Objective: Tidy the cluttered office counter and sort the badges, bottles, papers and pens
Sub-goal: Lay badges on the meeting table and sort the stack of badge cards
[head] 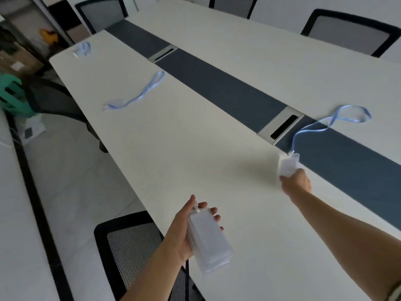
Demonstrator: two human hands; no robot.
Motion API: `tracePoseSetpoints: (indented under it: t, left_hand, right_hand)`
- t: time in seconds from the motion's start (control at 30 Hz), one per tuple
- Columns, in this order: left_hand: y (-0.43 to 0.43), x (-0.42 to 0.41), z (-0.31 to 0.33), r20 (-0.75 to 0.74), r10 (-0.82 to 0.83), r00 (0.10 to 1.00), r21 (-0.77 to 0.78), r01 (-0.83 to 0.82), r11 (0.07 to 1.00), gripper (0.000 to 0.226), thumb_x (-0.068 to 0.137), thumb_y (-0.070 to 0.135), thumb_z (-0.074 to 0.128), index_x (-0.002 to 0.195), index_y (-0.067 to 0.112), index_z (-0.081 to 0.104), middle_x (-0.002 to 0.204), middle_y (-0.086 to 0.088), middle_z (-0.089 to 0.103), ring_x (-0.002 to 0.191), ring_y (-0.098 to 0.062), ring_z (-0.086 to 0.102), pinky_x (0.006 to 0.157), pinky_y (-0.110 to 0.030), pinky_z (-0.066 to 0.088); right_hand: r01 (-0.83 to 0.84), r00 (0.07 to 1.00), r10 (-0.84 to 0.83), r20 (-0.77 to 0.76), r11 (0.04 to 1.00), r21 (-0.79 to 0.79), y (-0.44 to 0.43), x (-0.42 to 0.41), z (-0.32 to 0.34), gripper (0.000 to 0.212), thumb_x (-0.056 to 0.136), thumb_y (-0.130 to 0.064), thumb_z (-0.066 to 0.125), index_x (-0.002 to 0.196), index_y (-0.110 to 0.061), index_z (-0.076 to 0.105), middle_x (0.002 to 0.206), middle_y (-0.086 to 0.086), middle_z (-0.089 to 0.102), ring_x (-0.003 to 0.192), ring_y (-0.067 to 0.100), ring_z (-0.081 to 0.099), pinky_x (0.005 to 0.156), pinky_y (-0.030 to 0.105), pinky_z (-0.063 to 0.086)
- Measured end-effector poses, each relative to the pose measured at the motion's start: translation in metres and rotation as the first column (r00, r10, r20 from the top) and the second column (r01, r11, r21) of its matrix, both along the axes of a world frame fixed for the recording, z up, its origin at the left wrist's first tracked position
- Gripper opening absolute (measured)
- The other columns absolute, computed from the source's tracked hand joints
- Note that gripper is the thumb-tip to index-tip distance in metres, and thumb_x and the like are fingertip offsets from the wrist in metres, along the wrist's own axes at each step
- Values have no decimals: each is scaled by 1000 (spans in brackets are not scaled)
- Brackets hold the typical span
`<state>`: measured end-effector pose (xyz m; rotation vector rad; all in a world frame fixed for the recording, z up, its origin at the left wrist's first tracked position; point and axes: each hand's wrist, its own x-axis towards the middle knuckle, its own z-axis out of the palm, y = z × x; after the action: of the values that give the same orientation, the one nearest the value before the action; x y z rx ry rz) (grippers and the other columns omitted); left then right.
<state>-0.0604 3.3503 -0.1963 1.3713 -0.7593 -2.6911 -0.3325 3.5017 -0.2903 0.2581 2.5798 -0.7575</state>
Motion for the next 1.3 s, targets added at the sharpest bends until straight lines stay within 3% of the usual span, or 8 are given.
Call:
tracePoseSetpoints:
  t: [0.17,0.37,0.63,0.83,0.9,1.0,1.1,1.3]
  left_hand:
    - [0,13,8,-21,14,1000,25,-13,1000,36,88,44,62,96,9,59,102,-19,61,88,-33,60,87,-51,49]
    - [11,43,22,-29,49,998,-8,-49,999,46,84,50,64,102,9,59,107,-20,63,93,-34,62,95,-54,45]
    - [5,100,54,-88,172,981,-88,-180,980,60,87,50,61,126,4,60,126,-23,60,120,-40,55,105,-54,40]
    - [-15,168,80,-187,319,929,-156,-349,924,11,82,20,65,87,10,67,107,-18,68,94,-33,63,92,-48,48]
    - [-27,197,87,-205,376,904,-168,-411,896,17,87,20,61,78,10,69,106,-19,68,93,-34,62,96,-51,46]
    - [-42,235,98,-212,443,871,-185,-481,857,27,90,25,59,73,9,73,104,-16,70,94,-34,63,93,-51,48]
    - [-69,294,105,-231,549,803,-173,-589,789,21,87,27,63,71,13,64,97,-17,71,87,-30,65,83,-44,52]
    - [-140,417,117,-230,614,755,-261,-655,709,28,81,38,66,79,12,57,97,-22,69,89,-34,65,88,-48,50]
  right_hand:
    - [7,983,75,168,898,-440,-11,42,46,27,93,-9,40,114,-4,54,108,17,59,80,30,60,66,40,56]
    - [-179,854,483,192,620,-764,-27,115,144,22,87,0,62,107,-6,69,78,11,69,60,18,62,58,27,52]
    - [-384,669,712,211,575,-723,-27,202,195,25,77,0,75,101,-4,68,78,8,67,62,20,64,59,26,55]
    - [-522,588,784,201,557,-646,-48,276,193,26,74,-12,81,93,-2,66,78,7,67,58,17,63,52,25,47]
    - [-576,552,813,187,534,-619,-62,304,193,32,77,-27,80,99,-8,65,90,5,69,62,12,63,50,24,44]
    - [-494,413,838,357,536,-685,-88,341,192,47,85,-44,64,117,-8,60,107,15,68,77,20,70,55,27,47]
    - [-338,232,826,514,563,-754,-128,405,202,38,99,-33,49,118,0,56,96,19,67,75,29,69,49,27,47]
    - [-298,172,855,489,518,-802,-214,525,210,35,98,-26,52,112,6,56,78,18,68,60,22,66,45,24,47]
